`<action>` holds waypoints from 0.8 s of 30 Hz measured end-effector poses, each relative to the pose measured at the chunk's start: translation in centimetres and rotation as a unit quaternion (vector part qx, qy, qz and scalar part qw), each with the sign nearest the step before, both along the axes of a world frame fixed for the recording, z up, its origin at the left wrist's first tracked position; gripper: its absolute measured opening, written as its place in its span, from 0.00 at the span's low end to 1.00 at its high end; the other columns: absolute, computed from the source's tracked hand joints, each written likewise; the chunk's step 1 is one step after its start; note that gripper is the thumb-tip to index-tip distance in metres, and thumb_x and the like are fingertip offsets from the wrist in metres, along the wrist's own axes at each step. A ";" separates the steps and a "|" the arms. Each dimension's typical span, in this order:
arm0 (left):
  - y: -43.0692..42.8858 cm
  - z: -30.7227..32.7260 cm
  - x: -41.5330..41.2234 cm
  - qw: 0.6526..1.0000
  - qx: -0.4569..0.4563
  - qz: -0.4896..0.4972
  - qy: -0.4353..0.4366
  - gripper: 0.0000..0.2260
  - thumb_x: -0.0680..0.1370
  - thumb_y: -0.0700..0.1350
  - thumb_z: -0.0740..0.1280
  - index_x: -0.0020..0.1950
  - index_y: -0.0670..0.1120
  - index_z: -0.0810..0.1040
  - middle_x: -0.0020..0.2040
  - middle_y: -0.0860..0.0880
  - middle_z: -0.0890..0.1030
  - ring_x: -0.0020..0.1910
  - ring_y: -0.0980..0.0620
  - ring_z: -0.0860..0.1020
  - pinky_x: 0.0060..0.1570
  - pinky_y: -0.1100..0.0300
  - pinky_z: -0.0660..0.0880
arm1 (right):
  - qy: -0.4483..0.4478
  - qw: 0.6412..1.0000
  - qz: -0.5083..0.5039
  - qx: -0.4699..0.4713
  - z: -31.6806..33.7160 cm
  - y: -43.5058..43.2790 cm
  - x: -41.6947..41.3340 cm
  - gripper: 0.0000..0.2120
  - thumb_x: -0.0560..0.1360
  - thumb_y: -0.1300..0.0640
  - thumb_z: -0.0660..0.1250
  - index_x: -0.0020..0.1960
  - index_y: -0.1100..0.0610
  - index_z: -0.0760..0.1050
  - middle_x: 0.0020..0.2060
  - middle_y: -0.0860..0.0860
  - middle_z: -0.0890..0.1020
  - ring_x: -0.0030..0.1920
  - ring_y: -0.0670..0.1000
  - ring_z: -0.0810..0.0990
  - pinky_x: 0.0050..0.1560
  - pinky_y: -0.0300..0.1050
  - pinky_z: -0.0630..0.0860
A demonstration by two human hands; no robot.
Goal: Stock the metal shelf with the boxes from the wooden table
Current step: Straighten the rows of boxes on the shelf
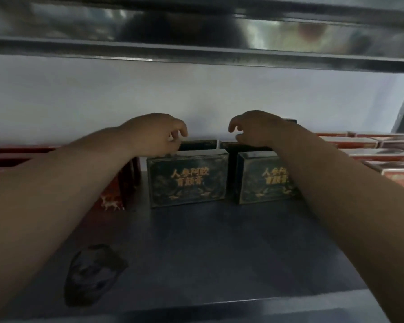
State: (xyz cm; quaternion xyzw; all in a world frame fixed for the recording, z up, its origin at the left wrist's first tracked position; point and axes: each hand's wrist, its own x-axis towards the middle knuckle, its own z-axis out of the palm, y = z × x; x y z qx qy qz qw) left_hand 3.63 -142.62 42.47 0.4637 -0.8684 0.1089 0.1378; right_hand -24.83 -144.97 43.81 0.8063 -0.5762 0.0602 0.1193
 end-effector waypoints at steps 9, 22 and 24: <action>-5.9 0.4 -2.2 0.981 0.096 0.156 -0.067 0.26 0.82 0.51 0.65 0.78 0.49 0.64 0.74 0.46 0.69 0.69 0.45 0.70 0.66 0.52 0.69 | 0.061 0.994 -0.040 0.084 -0.6 -3.8 -1.2 0.24 0.79 0.65 0.63 0.74 0.53 0.71 0.70 0.56 0.74 0.65 0.56 0.75 0.59 0.48 0.73; -6.6 1.3 -0.1 0.983 0.096 0.109 -0.109 0.19 0.75 0.45 0.73 0.66 0.50 0.78 0.61 0.51 0.80 0.57 0.50 0.76 0.57 0.52 0.75 | 0.059 0.996 -0.027 0.067 -0.8 -4.6 -1.3 0.22 0.75 0.64 0.70 0.67 0.49 0.76 0.62 0.52 0.79 0.59 0.53 0.76 0.52 0.46 0.73; -6.7 1.2 0.2 0.985 0.095 0.101 -0.103 0.18 0.75 0.44 0.73 0.65 0.49 0.78 0.62 0.50 0.79 0.58 0.49 0.76 0.57 0.51 0.74 | 0.055 0.996 -0.027 0.064 -1.0 -4.9 -1.3 0.22 0.75 0.65 0.68 0.66 0.49 0.76 0.61 0.52 0.79 0.57 0.53 0.77 0.54 0.48 0.76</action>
